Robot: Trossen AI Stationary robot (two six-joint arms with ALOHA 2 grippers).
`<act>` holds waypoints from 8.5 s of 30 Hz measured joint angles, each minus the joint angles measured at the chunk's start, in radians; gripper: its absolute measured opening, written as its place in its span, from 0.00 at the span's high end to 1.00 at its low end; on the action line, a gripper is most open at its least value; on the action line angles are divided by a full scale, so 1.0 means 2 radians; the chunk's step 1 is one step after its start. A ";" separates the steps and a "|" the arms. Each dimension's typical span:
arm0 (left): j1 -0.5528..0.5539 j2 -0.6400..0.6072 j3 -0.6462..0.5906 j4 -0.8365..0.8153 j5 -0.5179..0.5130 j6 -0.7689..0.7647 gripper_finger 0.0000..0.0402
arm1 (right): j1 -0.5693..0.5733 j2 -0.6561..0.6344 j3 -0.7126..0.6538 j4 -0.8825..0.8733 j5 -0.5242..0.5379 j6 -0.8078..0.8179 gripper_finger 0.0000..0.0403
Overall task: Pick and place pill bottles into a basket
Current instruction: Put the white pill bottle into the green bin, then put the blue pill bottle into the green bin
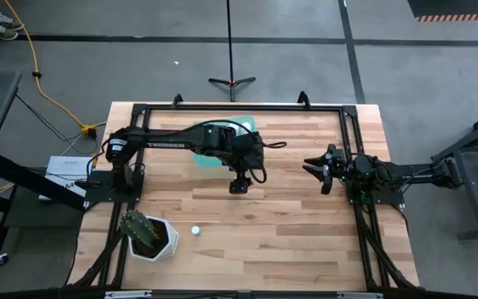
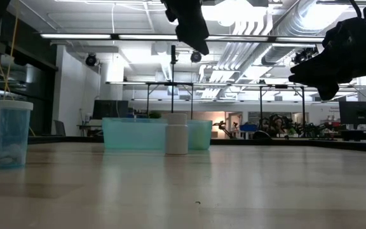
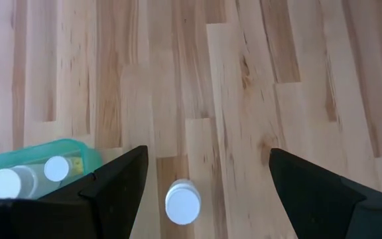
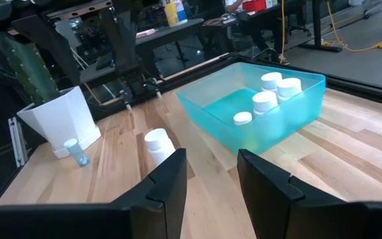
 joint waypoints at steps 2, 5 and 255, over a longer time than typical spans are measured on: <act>0.000 0.000 0.000 0.003 0.000 -0.001 0.13 | 0.000 0.000 0.000 0.000 -0.006 0.000 0.69; 0.000 0.000 0.000 0.013 0.000 -0.007 0.13 | 0.000 0.000 0.000 -0.001 -0.006 0.000 0.69; 0.194 0.005 -0.152 0.040 -0.007 0.056 0.75 | 0.000 0.000 0.000 -0.012 -0.006 0.013 0.69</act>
